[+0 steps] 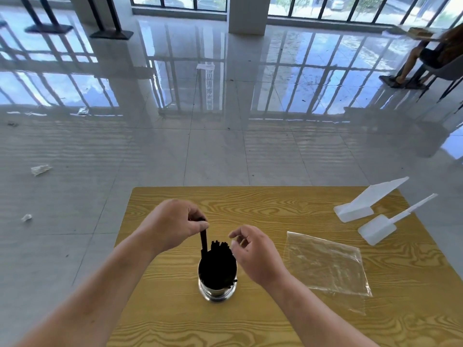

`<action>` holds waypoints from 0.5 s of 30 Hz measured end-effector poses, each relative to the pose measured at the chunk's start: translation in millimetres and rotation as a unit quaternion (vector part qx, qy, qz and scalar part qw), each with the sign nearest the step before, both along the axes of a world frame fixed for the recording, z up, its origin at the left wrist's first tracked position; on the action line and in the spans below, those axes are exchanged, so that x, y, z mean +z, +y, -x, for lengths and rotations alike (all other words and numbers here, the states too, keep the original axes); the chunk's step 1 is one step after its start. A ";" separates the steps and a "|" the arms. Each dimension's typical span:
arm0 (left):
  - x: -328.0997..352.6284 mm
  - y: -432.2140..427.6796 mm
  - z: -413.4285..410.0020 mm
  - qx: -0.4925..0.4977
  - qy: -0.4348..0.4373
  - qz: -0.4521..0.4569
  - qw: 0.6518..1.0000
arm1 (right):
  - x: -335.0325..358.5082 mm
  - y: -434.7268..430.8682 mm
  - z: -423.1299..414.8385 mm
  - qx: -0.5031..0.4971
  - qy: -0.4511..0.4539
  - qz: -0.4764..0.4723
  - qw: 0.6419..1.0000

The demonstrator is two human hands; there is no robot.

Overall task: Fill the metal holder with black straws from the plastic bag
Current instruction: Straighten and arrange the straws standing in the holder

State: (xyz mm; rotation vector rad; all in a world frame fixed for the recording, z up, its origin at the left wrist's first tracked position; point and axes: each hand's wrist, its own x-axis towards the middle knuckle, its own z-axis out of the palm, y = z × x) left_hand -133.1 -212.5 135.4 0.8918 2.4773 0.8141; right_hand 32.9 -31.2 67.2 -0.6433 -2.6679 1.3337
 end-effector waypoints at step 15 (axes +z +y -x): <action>28.8 -15.7 31.0 0.210 -0.382 -0.323 0.840 | 74.7 32.6 8.2 0.050 0.001 0.457 0.888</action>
